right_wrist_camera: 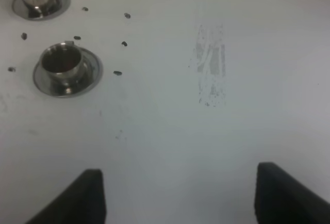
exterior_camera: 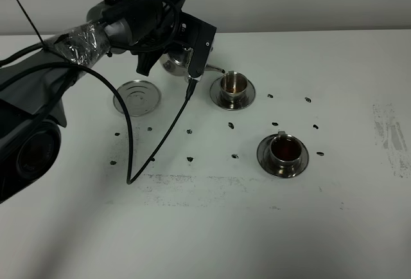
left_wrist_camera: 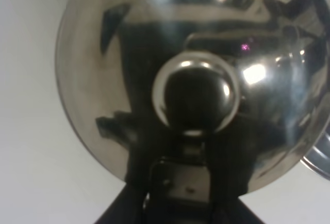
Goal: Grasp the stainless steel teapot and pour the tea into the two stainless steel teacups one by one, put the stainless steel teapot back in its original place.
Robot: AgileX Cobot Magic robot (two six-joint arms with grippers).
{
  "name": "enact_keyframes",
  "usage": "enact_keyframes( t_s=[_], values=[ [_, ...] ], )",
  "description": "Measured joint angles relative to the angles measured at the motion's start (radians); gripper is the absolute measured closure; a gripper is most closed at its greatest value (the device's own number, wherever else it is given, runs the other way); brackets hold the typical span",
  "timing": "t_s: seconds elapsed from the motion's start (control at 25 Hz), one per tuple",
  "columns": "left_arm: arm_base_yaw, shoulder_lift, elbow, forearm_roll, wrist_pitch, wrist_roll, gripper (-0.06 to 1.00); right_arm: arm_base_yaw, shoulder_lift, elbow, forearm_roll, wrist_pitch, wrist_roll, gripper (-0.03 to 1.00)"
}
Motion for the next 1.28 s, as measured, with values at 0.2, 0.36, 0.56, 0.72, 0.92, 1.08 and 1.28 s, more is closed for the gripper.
enact_keyframes(
  t_s=[0.2, 0.36, 0.56, 0.72, 0.92, 1.08, 1.28],
  values=[
    [-0.007, 0.000, 0.000, 0.001, -0.012, 0.000, 0.76, 0.000, 0.000, 0.000, 0.000, 0.000, 0.000, 0.38],
    [-0.007, 0.000, 0.000, 0.008, -0.012, 0.000, 0.76, 0.000, 0.000, 0.000, 0.000, 0.000, 0.000, 0.38],
    [-0.007, 0.000, 0.000, 0.026, -0.012, 0.000, 0.76, 0.000, 0.000, 0.000, 0.000, 0.000, 0.000, 0.38],
    [-0.007, 0.000, 0.000, 0.029, -0.012, 0.000, 0.76, 0.000, 0.000, 0.000, 0.000, 0.000, 0.000, 0.38],
    [-0.007, 0.000, 0.000, 0.034, -0.012, 0.000, 0.76, 0.000, 0.000, 0.000, 0.000, 0.000, 0.000, 0.38],
    [-0.010, 0.000, 0.000, 0.047, -0.014, 0.000, 0.76, 0.000, 0.000, 0.000, 0.000, 0.000, 0.000, 0.38],
    [-0.017, 0.000, 0.000, 0.051, -0.017, 0.000, 0.76, 0.000, 0.000, 0.000, 0.000, 0.000, 0.000, 0.38]
  ],
)
